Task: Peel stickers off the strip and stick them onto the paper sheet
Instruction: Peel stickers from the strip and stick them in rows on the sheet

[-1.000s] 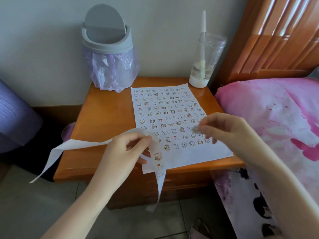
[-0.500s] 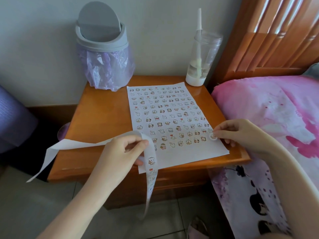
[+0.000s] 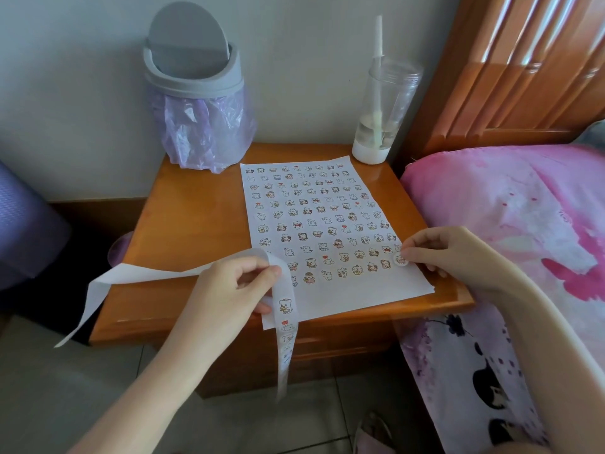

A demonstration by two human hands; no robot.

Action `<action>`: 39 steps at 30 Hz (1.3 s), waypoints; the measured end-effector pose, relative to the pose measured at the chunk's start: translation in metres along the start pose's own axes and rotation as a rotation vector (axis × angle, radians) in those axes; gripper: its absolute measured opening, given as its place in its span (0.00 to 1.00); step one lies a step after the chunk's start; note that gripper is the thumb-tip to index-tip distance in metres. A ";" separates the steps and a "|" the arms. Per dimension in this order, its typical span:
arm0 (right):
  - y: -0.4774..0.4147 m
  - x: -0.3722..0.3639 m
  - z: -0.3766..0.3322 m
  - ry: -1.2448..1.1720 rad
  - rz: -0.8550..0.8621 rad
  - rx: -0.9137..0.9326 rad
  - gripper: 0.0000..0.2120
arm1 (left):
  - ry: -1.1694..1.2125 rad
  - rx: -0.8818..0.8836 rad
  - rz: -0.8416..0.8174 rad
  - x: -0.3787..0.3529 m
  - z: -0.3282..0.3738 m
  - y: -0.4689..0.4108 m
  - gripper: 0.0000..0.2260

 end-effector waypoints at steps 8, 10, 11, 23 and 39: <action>-0.001 -0.001 0.001 0.000 0.016 0.008 0.01 | -0.001 0.000 -0.001 0.000 -0.001 -0.001 0.07; -0.001 -0.001 0.000 0.002 0.024 0.015 0.02 | 0.002 0.000 0.001 0.000 -0.001 -0.001 0.07; -0.002 -0.001 0.000 0.003 0.027 0.019 0.02 | 0.001 -0.001 0.001 0.000 -0.001 -0.001 0.07; -0.003 -0.005 0.001 0.036 0.067 0.027 0.02 | 0.015 -0.013 -0.004 -0.001 -0.001 -0.001 0.05; -0.006 -0.009 0.001 0.112 0.146 0.095 0.01 | 0.020 -0.010 0.001 0.000 -0.001 0.000 0.06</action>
Point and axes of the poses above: each hand's wrist, its own y-axis away from the middle knuckle, its own x-axis out of the back of the hand, z = x × y, the point moved 4 cm from there along -y, towards the middle knuckle, and after that the axes turned 14 degrees about y, right-handed, at the moved point
